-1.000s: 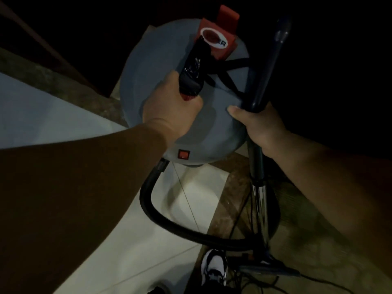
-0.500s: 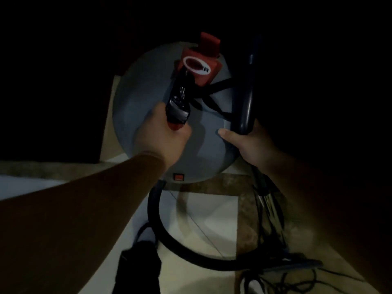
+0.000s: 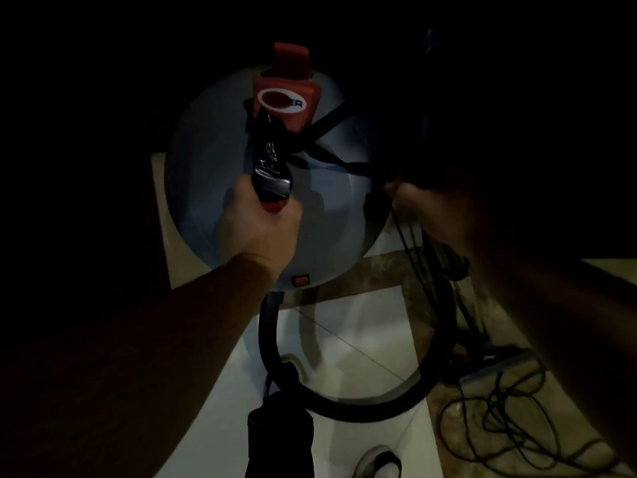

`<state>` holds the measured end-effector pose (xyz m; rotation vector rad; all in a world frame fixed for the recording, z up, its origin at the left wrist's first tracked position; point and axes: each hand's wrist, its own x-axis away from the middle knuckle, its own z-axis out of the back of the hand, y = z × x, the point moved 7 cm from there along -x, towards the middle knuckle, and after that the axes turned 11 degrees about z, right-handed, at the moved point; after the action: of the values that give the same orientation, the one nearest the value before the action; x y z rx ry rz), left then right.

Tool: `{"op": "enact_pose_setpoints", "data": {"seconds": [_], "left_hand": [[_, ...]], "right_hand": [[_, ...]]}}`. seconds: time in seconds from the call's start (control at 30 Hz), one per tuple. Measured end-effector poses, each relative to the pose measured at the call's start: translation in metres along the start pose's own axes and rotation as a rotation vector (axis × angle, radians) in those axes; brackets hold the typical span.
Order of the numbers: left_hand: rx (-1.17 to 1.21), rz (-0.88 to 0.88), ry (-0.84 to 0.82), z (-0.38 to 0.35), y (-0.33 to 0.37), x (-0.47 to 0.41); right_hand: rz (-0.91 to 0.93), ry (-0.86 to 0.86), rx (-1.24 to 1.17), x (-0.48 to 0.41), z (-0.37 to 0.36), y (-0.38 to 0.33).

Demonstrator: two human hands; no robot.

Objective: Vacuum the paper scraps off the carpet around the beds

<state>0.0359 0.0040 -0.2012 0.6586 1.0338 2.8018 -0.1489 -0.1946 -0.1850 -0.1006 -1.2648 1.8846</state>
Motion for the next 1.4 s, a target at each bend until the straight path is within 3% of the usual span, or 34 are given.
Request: {"op": "enact_pose_setpoints", "data": {"seconds": [0.27,0.5,0.9,1.1,1.33,1.4], "left_hand": [[0.004,0.026,0.06,-0.005,-0.004,-0.003],[-0.062,0.029,0.03,-0.001,0.002,0.002],[-0.05,0.034,-0.03,-0.001,-0.003,0.003],[-0.039,0.027,0.003,0.001,-0.002,0.003],[-0.103,-0.064,-0.007,0.009,0.011,0.012],[-0.083,-0.029,-0.019,0.011,0.011,0.014]], "right_hand": [[-0.077,0.035,-0.267,0.032,0.039,-0.063],[0.072,0.251,-0.504,0.019,0.047,-0.113],[0.266,0.371,-0.509,0.026,0.074,-0.148],[0.013,0.411,-0.459,0.006,0.055,-0.101],[-0.076,0.42,-0.517,0.002,0.029,-0.068],[-0.168,0.355,-0.458,0.011,0.017,-0.051]]}}
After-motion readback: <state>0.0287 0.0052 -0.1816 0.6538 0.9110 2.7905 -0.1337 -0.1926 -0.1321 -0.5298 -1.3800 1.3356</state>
